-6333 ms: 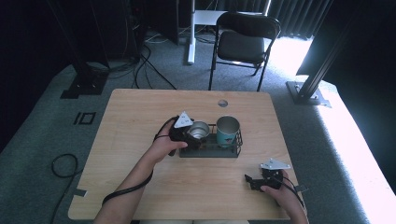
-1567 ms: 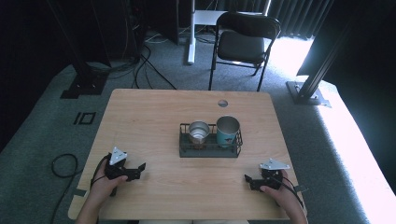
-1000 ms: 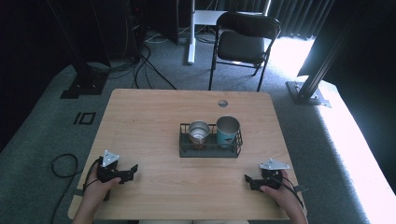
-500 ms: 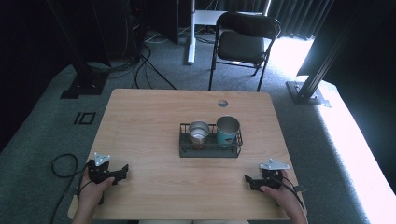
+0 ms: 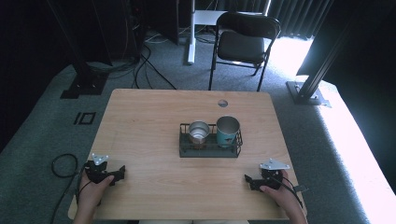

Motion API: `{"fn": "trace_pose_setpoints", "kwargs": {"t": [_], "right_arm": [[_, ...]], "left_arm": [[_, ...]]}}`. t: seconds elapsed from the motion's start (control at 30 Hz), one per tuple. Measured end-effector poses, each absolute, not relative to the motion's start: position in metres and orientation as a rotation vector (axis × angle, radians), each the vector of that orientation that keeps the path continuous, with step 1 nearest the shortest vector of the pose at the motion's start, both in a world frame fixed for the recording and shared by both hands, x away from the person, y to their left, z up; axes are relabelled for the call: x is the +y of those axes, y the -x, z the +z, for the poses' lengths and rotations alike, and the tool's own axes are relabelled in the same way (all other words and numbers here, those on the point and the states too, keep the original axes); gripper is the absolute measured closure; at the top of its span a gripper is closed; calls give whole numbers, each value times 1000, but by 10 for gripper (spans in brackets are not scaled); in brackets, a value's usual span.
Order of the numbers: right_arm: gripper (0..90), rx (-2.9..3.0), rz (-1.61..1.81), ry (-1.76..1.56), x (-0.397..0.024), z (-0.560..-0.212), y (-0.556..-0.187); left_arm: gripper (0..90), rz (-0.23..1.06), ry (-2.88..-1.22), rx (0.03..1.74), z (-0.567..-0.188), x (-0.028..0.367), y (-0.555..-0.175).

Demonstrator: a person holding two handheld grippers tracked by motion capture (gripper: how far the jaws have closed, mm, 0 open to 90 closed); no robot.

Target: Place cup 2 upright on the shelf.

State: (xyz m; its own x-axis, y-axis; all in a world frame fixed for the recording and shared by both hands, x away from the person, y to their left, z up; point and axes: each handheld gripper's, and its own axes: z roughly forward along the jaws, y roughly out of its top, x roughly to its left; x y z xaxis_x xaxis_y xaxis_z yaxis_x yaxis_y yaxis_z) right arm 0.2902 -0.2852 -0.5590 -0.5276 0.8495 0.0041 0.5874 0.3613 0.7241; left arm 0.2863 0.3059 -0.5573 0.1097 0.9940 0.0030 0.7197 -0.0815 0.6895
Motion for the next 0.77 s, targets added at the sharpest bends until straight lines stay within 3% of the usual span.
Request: {"fn": "trace_pose_setpoints", "kwargs": {"t": [0.77], "right_arm": [[113, 2248, 966, -1266, -286, -559, -290]], "left_arm": [[4, 675, -1846, 1693, -558, 305, -288]]}}
